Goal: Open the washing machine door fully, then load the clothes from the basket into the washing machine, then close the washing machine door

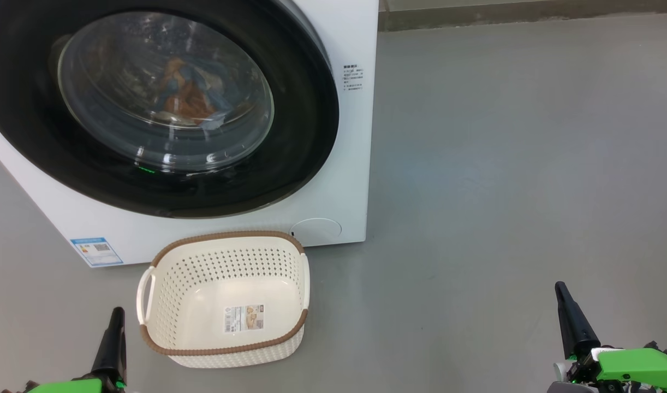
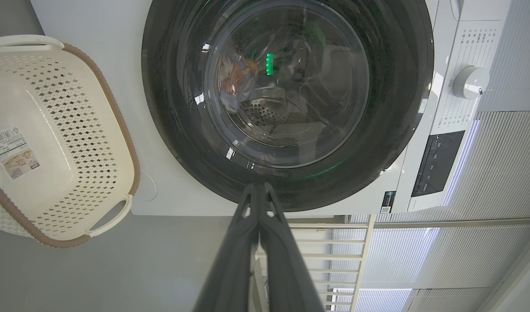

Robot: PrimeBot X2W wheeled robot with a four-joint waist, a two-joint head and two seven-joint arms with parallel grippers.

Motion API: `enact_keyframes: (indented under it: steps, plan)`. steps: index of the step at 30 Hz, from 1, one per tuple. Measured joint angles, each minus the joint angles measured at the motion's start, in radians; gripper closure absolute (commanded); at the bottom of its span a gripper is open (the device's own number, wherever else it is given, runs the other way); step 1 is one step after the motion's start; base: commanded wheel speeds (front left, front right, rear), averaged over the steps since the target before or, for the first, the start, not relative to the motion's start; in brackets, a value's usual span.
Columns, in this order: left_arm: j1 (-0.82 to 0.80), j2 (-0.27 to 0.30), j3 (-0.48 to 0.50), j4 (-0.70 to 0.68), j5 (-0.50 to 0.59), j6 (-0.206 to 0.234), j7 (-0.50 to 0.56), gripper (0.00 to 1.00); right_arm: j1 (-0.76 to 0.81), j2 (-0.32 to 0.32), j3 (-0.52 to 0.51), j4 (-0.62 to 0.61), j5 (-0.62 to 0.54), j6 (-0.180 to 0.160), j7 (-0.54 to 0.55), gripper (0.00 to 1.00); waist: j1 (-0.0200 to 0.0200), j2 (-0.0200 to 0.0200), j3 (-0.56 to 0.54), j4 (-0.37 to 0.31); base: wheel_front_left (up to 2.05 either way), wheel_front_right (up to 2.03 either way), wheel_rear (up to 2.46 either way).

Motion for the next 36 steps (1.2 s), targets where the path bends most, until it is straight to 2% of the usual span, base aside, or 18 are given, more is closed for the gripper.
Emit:
enact_keyframes:
  steps: [36]
  plan:
    - [0.0,-0.006,0.008,0.0,0.002,0.0,0.009,1.0,0.0,0.0,0.0,0.0,0.0,0.0,0.0,1.0,0.0,0.0,0.0,0.0,0.0,0.0,0.0]
